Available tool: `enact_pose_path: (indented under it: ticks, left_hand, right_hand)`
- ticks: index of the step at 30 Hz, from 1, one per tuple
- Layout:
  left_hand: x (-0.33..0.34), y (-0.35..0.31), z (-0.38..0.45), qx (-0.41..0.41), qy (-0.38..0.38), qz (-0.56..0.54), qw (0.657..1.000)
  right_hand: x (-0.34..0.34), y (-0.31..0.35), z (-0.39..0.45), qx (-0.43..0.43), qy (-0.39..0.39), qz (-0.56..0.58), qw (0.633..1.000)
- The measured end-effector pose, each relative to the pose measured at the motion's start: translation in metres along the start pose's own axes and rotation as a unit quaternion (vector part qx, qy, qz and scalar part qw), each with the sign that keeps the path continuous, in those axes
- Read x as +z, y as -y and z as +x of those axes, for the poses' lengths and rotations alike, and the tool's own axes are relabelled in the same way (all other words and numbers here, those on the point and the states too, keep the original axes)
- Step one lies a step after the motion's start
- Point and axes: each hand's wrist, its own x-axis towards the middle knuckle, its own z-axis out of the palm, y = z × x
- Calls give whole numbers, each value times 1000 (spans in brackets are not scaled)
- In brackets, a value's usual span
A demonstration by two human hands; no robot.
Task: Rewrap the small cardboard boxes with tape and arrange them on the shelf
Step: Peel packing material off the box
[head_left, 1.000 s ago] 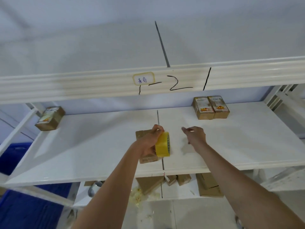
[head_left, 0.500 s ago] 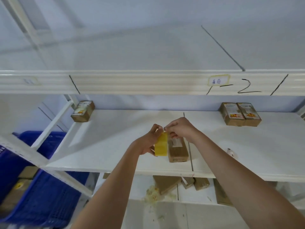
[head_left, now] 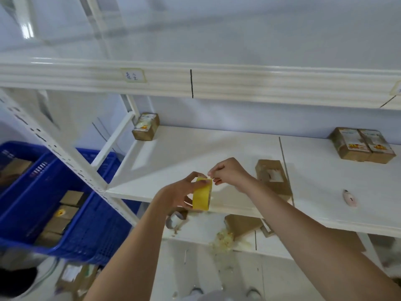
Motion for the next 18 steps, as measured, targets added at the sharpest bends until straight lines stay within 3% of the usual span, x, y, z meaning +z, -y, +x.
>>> enact_pose_path:
  ticks: [18]
  left_hand:
    - [-46, 82, -4, -244, -16, -17, 970]
  right_hand:
    - [110, -26, 1, 55, -6, -76, 996]
